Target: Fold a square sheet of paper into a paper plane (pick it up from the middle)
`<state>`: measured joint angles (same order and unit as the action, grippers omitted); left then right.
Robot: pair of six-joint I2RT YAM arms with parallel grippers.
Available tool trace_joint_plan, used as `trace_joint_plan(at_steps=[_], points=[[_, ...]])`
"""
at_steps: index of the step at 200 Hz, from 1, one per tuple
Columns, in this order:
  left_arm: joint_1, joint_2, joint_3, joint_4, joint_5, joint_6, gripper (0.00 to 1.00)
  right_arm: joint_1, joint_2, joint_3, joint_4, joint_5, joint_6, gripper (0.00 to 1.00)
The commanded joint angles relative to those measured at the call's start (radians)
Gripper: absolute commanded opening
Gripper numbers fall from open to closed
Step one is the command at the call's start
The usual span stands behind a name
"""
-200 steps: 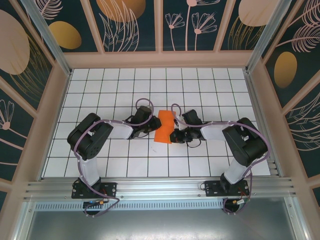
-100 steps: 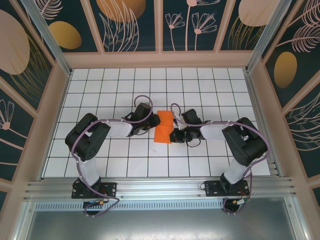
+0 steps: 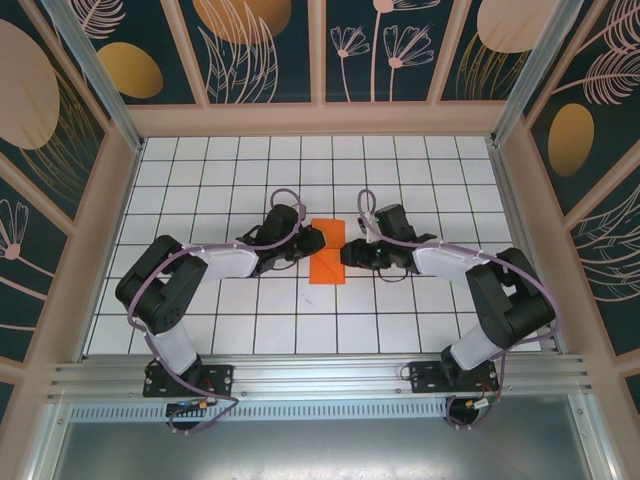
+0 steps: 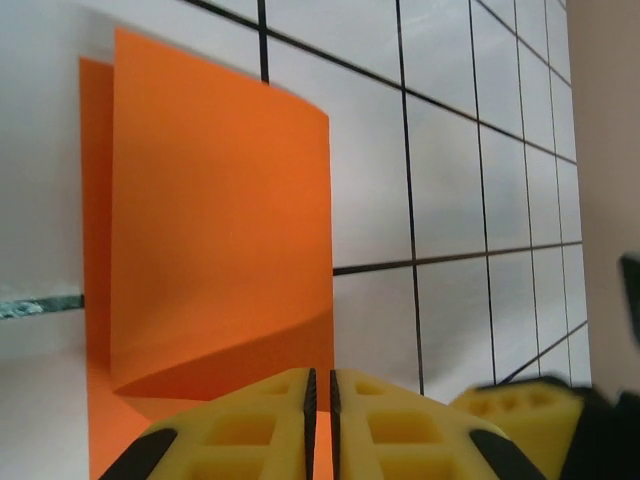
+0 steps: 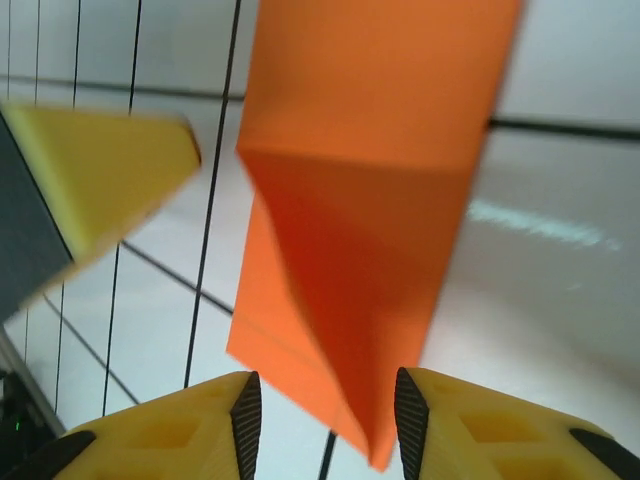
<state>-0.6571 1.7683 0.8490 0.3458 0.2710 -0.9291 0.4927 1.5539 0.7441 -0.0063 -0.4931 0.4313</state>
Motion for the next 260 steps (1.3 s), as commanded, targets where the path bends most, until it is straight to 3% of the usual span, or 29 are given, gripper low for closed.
trace_joint_plan(at_steps=[1,150,208,260], points=[[-0.014,0.037,-0.011,0.045,0.06,-0.014,0.15,-0.041,0.011,0.028,0.006,0.041,0.026,0.45],[-0.021,0.137,0.029,-0.031,0.036,0.007,0.14,-0.038,0.229,0.139,0.054,-0.027,0.008,0.5],[-0.02,0.133,0.021,-0.026,0.048,0.013,0.14,-0.032,0.274,0.164,0.073,-0.062,0.014,0.41],[-0.021,0.131,0.019,-0.022,0.054,0.015,0.15,-0.026,0.287,0.167,0.094,-0.081,0.038,0.39]])
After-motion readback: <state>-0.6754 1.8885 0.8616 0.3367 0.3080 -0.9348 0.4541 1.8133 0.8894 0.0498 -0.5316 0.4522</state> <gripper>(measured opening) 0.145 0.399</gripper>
